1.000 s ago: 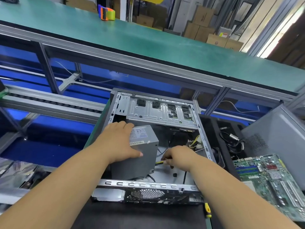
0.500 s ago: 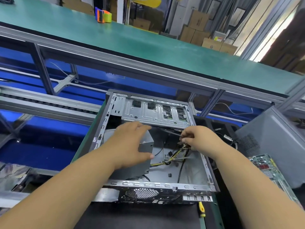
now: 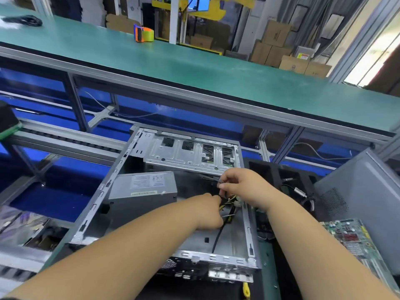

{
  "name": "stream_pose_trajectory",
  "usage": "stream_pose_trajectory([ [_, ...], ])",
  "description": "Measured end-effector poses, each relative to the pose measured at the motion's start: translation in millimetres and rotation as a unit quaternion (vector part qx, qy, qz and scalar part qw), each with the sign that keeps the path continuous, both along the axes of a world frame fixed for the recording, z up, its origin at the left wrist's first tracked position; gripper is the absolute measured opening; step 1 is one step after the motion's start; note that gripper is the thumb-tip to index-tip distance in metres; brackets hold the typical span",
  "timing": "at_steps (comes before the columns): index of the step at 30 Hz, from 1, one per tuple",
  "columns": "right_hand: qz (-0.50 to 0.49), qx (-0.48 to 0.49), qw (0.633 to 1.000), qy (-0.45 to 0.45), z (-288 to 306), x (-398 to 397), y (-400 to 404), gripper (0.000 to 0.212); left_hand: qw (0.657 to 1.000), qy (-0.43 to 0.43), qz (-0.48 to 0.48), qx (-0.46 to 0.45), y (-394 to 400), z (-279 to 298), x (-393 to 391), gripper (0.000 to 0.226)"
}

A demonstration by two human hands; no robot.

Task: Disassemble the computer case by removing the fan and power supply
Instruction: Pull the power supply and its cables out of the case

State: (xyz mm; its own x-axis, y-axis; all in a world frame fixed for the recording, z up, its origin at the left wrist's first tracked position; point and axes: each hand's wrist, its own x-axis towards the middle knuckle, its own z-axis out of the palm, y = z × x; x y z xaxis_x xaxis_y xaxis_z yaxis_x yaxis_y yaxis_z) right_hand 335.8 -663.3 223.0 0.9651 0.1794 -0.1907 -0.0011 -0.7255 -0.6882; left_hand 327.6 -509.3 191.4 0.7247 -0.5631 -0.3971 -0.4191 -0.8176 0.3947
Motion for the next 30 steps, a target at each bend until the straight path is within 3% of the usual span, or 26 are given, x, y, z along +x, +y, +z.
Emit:
stream_pose_trajectory([
  [7,0.028,0.053,0.998,0.023,3,6,-12,0.018,0.992,0.062,0.024,-0.108,-21,-28,16,0.052],
  [12,0.036,0.041,0.998,0.013,0,6,-10,0.016,0.985,0.021,0.053,-0.162,-17,-41,27,0.037],
  [16,0.030,0.035,0.999,0.014,0,6,-5,0.018,0.985,-0.032,0.082,-0.148,-11,-45,34,0.028],
  [21,0.034,0.007,0.999,0.003,3,9,-1,0.021,0.986,-0.003,0.146,-0.084,-1,-48,40,0.026],
  [25,0.004,-0.072,0.996,-0.059,3,13,-2,0.016,0.996,0.019,0.085,0.006,-1,-45,35,0.028],
  [30,-0.016,-0.126,0.984,-0.125,5,16,-1,0.014,0.997,0.042,0.034,0.046,-1,-42,29,0.040],
])
